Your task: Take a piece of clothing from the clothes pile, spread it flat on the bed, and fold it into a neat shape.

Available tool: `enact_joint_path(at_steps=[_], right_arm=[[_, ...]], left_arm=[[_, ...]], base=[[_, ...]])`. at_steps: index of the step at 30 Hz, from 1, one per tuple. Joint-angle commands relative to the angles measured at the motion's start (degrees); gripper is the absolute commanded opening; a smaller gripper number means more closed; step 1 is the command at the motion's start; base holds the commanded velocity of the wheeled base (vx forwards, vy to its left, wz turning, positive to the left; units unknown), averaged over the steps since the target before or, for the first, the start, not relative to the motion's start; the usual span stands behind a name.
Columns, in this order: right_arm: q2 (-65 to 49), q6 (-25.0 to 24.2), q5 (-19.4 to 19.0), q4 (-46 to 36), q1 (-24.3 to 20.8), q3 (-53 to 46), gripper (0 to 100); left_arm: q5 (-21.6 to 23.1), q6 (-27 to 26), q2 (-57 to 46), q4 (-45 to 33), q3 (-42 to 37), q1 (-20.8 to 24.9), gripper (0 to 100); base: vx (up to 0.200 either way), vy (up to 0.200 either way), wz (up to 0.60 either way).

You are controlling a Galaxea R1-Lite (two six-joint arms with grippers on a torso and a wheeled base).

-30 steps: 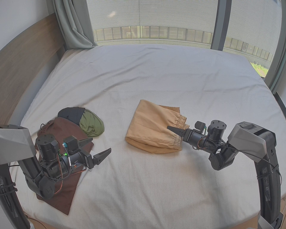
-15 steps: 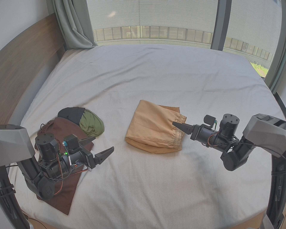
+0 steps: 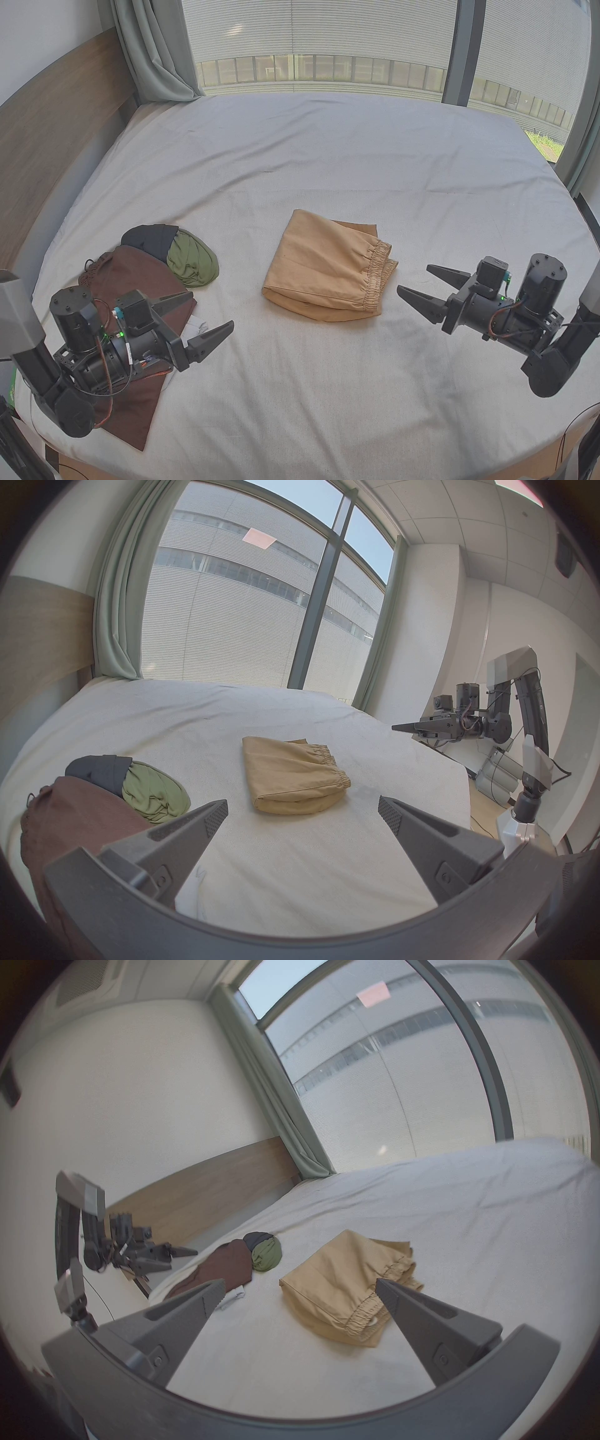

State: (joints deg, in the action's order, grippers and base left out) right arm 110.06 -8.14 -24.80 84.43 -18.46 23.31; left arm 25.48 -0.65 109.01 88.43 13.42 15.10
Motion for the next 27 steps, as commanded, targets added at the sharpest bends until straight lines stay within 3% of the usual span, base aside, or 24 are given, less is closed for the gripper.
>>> enact_joint_path(at_steps=[1, 14, 20, 27], right_arm=[[-6.26, 4.19, 2.21, 1.96, -0.09, -6.52, 100], [-24.54, 4.54, 2.47, 1.17, 3.16, -23.31, 100], [-33.06, 6.74, 2.74, -1.64, 8.88, -23.31, 100], [-45.72, 7.44, 2.65, -9.9, 11.07, -23.31, 100]], left_arm=[[-0.17, -1.64, -7.58, -0.28, -5.25, 0.1, 100], [-0.17, -1.9, -24.28, -2.65, -13.42, -0.43, 100], [0.54, -1.99, -32.89, -6.78, -13.42, -1.13, 100], [-0.17, -1.46, -43.79, -19.08, -13.42, -2.18, 100]], base=[[0.0, 0.0, 0.0], [0.0, 0.0, 0.0], [0.0, 0.0, 0.0], [0.0, 0.0, 0.0]])
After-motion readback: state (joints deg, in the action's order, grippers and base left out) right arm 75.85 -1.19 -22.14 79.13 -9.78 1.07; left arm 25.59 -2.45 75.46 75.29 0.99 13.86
